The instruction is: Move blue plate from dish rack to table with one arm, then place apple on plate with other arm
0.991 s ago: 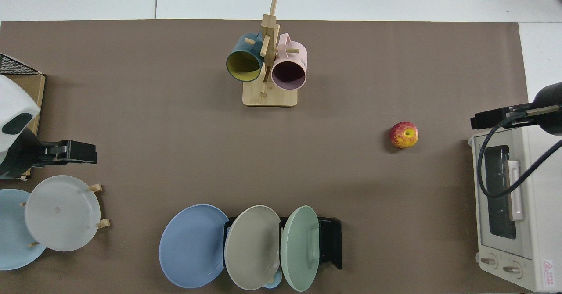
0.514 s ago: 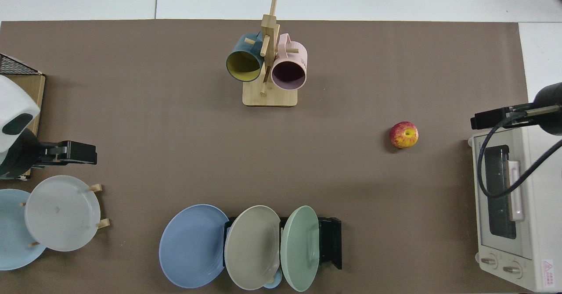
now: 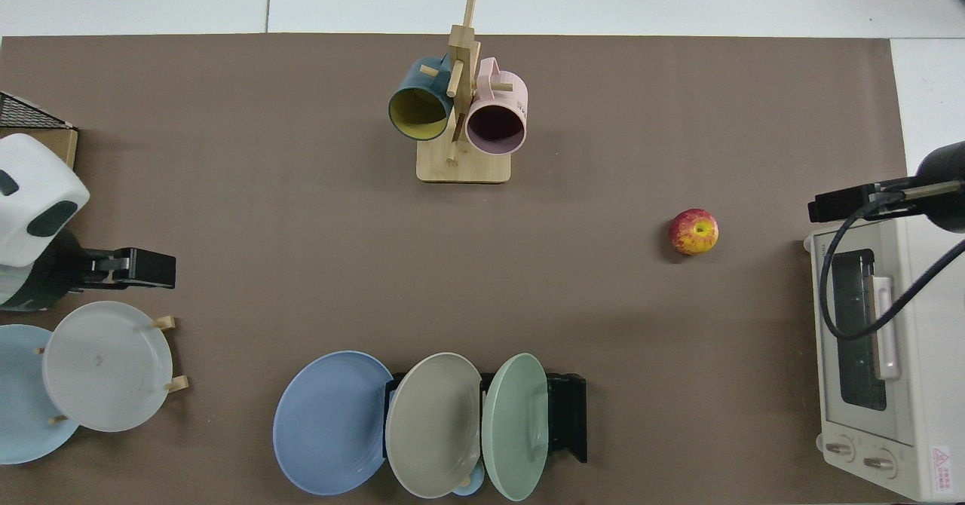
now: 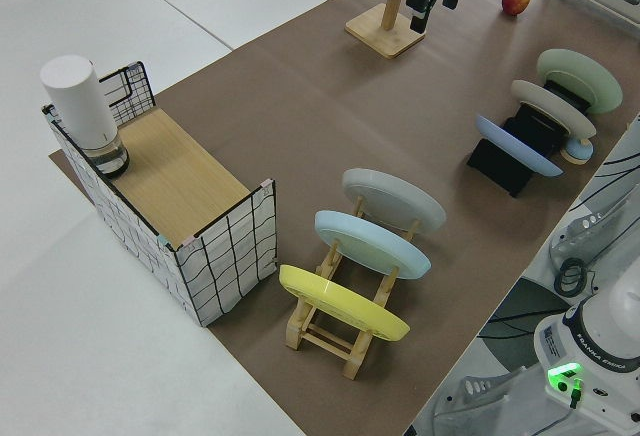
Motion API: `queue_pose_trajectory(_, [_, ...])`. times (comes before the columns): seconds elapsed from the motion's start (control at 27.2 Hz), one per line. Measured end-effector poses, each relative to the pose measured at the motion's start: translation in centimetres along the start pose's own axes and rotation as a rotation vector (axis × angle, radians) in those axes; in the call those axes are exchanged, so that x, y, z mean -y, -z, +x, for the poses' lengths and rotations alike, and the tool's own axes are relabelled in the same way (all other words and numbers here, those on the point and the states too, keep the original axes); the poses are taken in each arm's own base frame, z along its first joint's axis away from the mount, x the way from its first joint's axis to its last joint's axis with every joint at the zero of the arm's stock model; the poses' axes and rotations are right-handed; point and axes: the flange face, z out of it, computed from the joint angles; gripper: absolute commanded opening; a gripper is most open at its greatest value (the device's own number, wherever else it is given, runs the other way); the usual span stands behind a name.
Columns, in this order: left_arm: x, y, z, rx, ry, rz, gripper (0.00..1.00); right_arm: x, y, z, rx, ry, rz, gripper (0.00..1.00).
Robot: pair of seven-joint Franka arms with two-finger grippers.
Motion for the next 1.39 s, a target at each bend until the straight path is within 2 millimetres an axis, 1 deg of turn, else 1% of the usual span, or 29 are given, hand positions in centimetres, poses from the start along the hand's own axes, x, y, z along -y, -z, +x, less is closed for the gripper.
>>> queue_pose_trajectory(0.11, [-2.1, -0.3, -0.7, 0.003, 0.006, 0.046, 1.0, 0.0, 0.0, 0.0, 0.0, 0.0, 0.0, 1.0])
queue_pose_trajectory(0.18, [-3.9, -0.7, -1.8, 0.001, 0.018, 0.085, 1.0, 0.0, 0.0, 0.0, 0.0, 0.0, 0.0, 1.0])
queue_pose_trajectory(0.26, [-5.8, -1.3, -3.4, -0.011, 0.036, 0.127, 1.0, 0.0, 0.0, 0.0, 0.0, 0.0, 0.0, 1.0])
queue_pose_trajectory(0.37, [-8.1, -2.5, -6.5, -0.037, 0.06, 0.191, 1.0, 0.0, 0.0, 0.0, 0.0, 0.0, 0.0, 1.0])
queue_pose_trajectory(0.48, [-10.2, -4.6, -9.8, -0.053, 0.086, 0.258, 1.0, 0.0, 0.0, 0.0, 0.0, 0.0, 0.0, 1.0])
queue_pose_trajectory(0.59, [-12.5, -7.6, -12.1, -0.068, 0.116, 0.313, 1.0, 0.0, 0.0, 0.0, 0.0, 0.0, 0.0, 1.0])
queue_pose_trajectory(0.66, [-13.5, -9.3, -13.1, -0.076, 0.129, 0.336, 1.0, 0.0, 0.0, 0.0, 0.0, 0.0, 0.0, 1.0])
queue_pose_trajectory(0.77, [-13.7, -11.2, -13.8, -0.08, 0.138, 0.354, 1.0, 0.0, 0.0, 0.0, 0.0, 0.0, 0.0, 1.0])
queue_pose_trajectory(0.88, [-13.4, -12.7, -14.0, -0.085, 0.14, 0.358, 0.99, 0.0, 0.0, 0.0, 0.0, 0.0, 0.0, 1.0])
queue_pose_trajectory(1.03, [-13.6, -15.4, -14.5, -0.083, 0.145, 0.369, 0.99, 0.0, 0.0, 0.0, 0.0, 0.0, 0.0, 1.0])
queue_pose_trajectory(1.14, [-13.6, -16.4, -14.9, -0.07, 0.151, 0.368, 0.99, 0.0, 0.0, 0.0, 0.0, 0.0, 0.0, 1.0])
queue_pose_trajectory(1.39, [-13.8, -17.5, -15.4, -0.039, 0.155, 0.35, 0.99, 0.0, 0.0, 0.0, 0.0, 0.0, 0.0, 1.0])
